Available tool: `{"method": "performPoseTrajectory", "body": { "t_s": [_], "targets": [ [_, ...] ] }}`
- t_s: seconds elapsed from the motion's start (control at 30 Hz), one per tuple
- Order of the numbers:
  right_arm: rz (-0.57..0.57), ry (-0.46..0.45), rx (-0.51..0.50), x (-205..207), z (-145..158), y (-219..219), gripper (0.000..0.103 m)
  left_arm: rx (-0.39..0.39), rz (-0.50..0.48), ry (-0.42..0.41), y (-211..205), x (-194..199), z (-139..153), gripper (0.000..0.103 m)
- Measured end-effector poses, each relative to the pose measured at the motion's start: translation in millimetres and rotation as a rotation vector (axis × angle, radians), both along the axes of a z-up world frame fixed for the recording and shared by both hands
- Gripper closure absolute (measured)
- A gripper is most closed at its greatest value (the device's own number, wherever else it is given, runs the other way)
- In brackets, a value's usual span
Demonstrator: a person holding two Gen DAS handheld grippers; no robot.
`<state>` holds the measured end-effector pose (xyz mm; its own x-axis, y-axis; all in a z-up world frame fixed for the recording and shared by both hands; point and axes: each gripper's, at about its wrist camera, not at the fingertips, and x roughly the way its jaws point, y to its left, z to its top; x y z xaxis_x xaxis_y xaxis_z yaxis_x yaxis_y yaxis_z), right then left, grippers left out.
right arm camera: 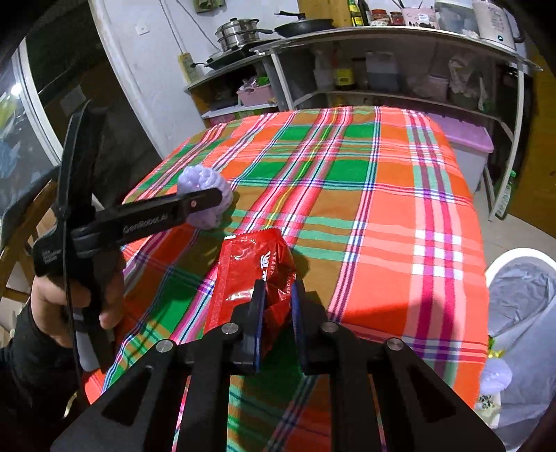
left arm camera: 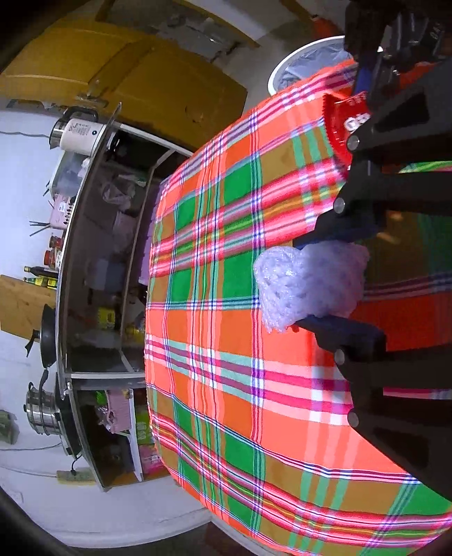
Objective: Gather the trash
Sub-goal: 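Carry the red wrapper and foam net over the bin with both grippers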
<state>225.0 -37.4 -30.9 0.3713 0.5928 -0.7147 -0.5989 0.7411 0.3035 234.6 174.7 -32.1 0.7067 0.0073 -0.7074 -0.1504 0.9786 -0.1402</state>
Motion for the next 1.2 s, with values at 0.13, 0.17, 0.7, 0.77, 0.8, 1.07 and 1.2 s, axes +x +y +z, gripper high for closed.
{"method": "performPoseTrajectory", "body": {
  "t_s": [0.13,0.17,0.7,0.77,0.8,1.07,1.2],
  "targets": [
    [-0.022,-0.013,0.007,-5,7,-12,0.088,-0.003,-0.010,-0.026,-12,-16,11,0.067],
    [-0.029,-0.017,0.009,-6,9,-15,0.088,-0.003,-0.012,-0.032,-14,-20,14,0.067],
    [-0.163,-0.086,0.043,-46,47,-91,0.088,-0.021,-0.123,-0.131,-95,-82,61,0.067],
    [-0.182,-0.093,0.048,-51,52,-102,0.088,-0.021,-0.140,-0.137,-106,-87,64,0.067],
    [-0.189,-0.097,0.050,-53,53,-105,0.088,-0.023,-0.152,-0.139,-113,-90,65,0.067],
    [-0.257,-0.114,0.070,-66,62,-147,0.088,-0.022,-0.221,-0.145,-153,-99,71,0.067],
    [-0.287,-0.118,0.074,-70,64,-162,0.088,-0.024,-0.253,-0.143,-171,-98,70,0.067]
  ]
}}
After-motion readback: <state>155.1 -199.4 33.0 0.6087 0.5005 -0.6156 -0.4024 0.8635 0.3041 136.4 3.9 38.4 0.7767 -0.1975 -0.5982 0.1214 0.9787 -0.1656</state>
